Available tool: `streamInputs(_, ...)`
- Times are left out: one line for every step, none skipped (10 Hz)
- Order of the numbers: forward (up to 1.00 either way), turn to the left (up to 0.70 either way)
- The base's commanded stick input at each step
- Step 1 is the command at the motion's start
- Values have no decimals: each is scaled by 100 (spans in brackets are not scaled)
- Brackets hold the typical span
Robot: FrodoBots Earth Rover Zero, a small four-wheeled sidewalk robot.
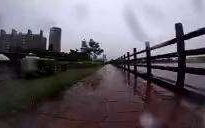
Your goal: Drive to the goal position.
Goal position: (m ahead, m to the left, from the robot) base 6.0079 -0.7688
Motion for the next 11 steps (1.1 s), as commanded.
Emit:
streamInputs(100, 0)
streamInputs(100, 0)
streamInputs(100, -20)
streamInputs(100, -25)
streamInputs(100, -11)
streamInputs(100, 0)
streamInputs(100, 0)
streamInputs(100, 0)
streamInputs(100, 0)
streamInputs(100, 0)
streamInputs(100, 0)
